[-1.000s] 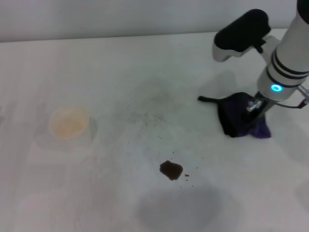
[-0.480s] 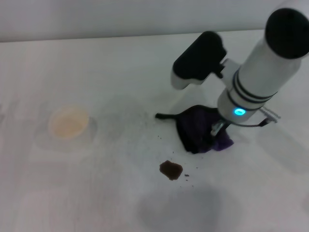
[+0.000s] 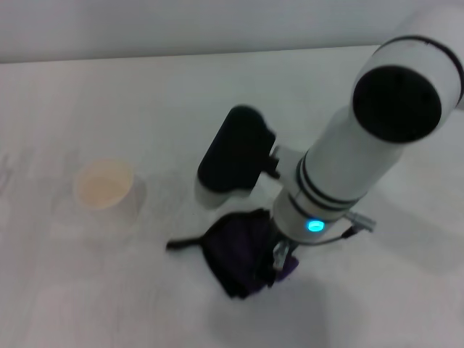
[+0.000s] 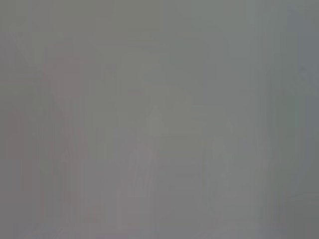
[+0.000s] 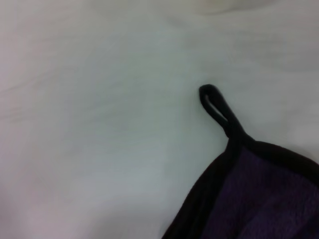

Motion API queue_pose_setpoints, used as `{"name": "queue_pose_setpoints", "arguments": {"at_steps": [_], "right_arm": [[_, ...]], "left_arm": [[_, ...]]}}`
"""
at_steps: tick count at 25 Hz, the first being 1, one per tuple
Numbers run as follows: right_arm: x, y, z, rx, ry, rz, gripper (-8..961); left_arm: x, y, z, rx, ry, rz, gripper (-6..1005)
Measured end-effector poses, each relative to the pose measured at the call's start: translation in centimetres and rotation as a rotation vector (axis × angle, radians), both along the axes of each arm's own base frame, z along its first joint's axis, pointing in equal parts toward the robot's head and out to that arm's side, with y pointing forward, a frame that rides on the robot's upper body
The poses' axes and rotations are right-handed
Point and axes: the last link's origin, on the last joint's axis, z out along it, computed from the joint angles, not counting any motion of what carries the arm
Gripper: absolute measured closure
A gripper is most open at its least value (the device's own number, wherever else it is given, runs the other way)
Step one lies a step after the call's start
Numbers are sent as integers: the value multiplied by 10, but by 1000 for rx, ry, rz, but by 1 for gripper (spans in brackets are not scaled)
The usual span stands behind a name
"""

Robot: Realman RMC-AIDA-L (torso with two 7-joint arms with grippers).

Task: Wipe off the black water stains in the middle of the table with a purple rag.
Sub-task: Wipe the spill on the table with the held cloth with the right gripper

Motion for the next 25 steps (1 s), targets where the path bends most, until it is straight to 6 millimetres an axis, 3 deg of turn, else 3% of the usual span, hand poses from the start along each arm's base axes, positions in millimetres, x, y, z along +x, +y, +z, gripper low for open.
{"name": "queue_pose_setpoints", "arguments": {"at_steps": [3,6,14,19,22,25], "right_arm": [[-5,-15,-7,-65,6,32,859],[-4,-17,-5,-69,-15,45,859],[27,33,44,171,-173,36,858],[42,54,68,261,-219,10,860],[47,56,70,273,-219,-12,863],[44,43,56,212,-195,-15,862]], "left_arm": [[1,0,-2,-1,-5,1,138],[1,0,-4,-6,-12,1,138],[-1,-1,-11,-28,-30,23,138],[-4,-1,-11,-34,-21,39,137],[-5,-1,-10,-35,-18,43,137],[-5,0,-9,-33,-14,41,137]]}}
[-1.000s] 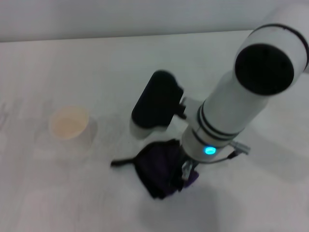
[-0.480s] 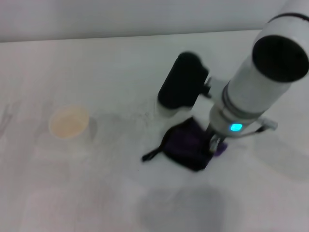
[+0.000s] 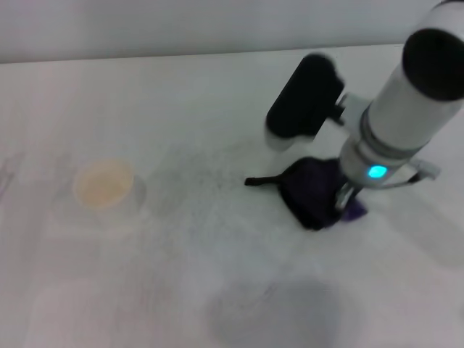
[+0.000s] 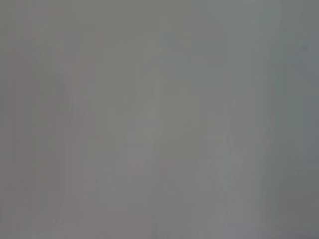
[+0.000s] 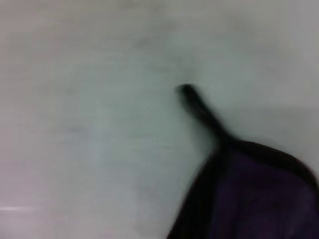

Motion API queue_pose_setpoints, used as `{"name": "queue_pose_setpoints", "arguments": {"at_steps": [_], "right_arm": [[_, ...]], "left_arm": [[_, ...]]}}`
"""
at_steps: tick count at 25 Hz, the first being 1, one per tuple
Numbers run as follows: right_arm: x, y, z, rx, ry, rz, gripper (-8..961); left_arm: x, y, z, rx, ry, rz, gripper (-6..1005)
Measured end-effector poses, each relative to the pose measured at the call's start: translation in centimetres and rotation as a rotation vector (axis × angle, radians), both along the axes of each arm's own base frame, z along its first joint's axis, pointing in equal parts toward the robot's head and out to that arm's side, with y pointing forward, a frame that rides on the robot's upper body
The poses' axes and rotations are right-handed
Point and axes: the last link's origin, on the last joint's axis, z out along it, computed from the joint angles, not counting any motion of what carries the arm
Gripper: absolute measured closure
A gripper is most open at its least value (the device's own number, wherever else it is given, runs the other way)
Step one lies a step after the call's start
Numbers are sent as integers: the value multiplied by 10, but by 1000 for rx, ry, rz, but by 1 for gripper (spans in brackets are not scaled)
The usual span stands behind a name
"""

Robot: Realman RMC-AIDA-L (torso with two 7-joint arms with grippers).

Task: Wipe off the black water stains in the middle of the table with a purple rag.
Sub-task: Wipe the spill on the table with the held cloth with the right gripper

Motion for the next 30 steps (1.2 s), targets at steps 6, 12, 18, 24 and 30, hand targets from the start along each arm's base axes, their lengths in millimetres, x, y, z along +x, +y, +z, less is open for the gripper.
{"name": "queue_pose_setpoints", "arguments": {"at_steps": [6,12,18,24,30], "right_arm": [[-27,-41,-38,-196,126,15,863],[-54,-81,-58,-356,221,39,862],[-54,-89,-64,-383,205,34,863],[-33,-44,-36,-129,95,28,862],[-9,-4,2,57,34,-3,852]], "left_arm": [[0,2,0,-5,7,1,137],[1,3,-1,-10,9,-4,138],[2,3,-1,-12,10,-5,138],[-1,0,-1,-8,8,6,138],[-3,-2,1,-7,11,11,137]]}}
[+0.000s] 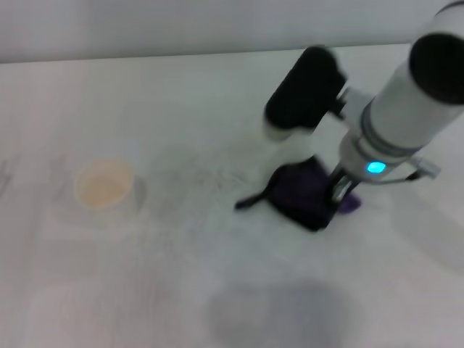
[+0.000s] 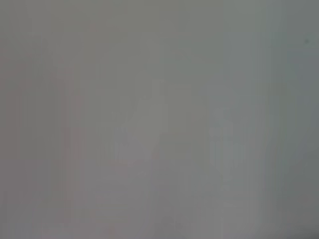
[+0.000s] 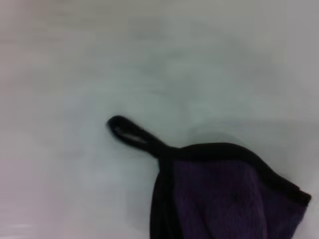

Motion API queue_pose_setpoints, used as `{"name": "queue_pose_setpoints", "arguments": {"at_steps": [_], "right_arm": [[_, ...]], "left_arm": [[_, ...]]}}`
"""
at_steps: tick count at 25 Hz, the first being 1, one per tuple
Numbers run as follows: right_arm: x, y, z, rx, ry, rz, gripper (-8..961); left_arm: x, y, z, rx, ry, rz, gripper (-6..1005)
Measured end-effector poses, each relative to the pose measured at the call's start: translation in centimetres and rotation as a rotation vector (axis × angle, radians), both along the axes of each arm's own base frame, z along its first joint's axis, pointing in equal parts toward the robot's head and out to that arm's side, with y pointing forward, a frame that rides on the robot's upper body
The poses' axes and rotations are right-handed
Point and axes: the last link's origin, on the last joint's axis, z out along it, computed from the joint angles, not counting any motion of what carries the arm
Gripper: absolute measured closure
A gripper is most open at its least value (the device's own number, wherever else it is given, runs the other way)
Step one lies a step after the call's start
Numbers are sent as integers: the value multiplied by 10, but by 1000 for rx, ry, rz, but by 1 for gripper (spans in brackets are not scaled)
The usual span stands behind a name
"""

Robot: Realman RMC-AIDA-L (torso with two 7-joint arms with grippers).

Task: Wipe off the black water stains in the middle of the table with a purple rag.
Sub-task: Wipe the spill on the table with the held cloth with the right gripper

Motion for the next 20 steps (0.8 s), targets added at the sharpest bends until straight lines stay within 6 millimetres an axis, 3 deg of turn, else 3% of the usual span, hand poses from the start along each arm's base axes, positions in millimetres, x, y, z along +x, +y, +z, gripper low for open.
{"name": "queue_pose_setpoints", "arguments": {"at_steps": [3,6,20], "right_arm": [[15,14,13,50,-14,-27,847],[18,13,10,22,12,-41,843],[-39,-58,-58,-383,168,55,820]], "left_arm": [[-1,0,0,0,0,2,137],[-1,-1,0,1,0,4,137],[1,2,-2,-4,-2,6,138]]}}
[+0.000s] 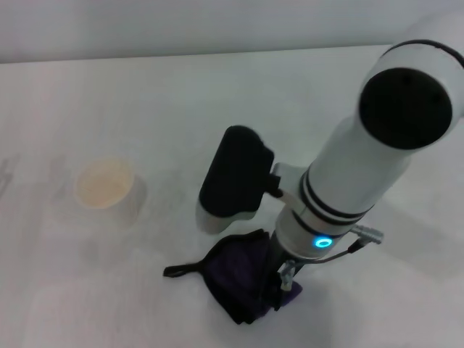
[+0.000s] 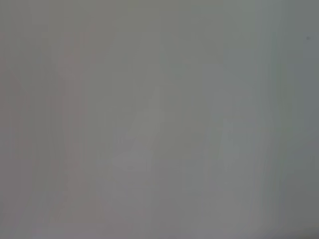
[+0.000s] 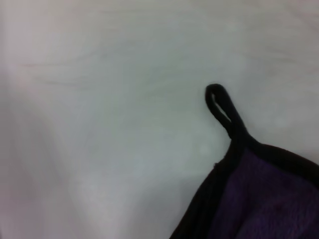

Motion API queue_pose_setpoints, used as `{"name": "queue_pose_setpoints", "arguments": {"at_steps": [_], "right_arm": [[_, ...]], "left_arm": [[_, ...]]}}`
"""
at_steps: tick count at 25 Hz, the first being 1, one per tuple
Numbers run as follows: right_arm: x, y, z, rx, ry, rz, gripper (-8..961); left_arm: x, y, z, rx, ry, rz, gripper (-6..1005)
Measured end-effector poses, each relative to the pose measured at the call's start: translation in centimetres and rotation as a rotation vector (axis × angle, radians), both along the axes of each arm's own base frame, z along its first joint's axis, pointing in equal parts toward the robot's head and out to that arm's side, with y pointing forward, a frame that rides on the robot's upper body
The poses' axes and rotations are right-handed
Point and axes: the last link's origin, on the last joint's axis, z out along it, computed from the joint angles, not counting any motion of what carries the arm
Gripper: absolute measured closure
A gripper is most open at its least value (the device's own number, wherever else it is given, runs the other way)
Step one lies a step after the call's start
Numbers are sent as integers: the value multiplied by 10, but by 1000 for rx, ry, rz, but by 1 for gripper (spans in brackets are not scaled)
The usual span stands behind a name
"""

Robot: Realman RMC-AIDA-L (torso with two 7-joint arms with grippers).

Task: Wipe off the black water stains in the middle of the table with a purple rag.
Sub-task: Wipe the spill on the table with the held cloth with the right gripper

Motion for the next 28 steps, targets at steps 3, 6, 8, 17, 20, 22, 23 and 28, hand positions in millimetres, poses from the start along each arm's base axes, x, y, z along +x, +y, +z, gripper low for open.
{"name": "queue_pose_setpoints", "arguments": {"at_steps": [3,6,8,17,20,22,23,28], "right_arm": [[-2,4,1,17,6,1,816],[5,21,13,94,3,-21,811],[12,34,25,159,-12,-35,808],[59,73,99,393,-71,-153,793],[72,78,120,446,-58,-199,788],[78,80,130,476,-66,-217,785],[82,81,136,495,-78,-225,784],[100,80,149,541,-131,-262,776]], "left_arm": [[-1,-1,-1,-1,-1,3,138],[-2,-3,-1,-1,-1,8,138],[-3,-4,-1,-2,-2,11,138],[-4,-4,1,-1,2,11,137],[-3,-3,1,-1,2,9,137],[-3,-2,1,-1,2,8,137],[-2,-2,1,-1,2,6,137],[-1,0,1,0,3,0,137]]}}
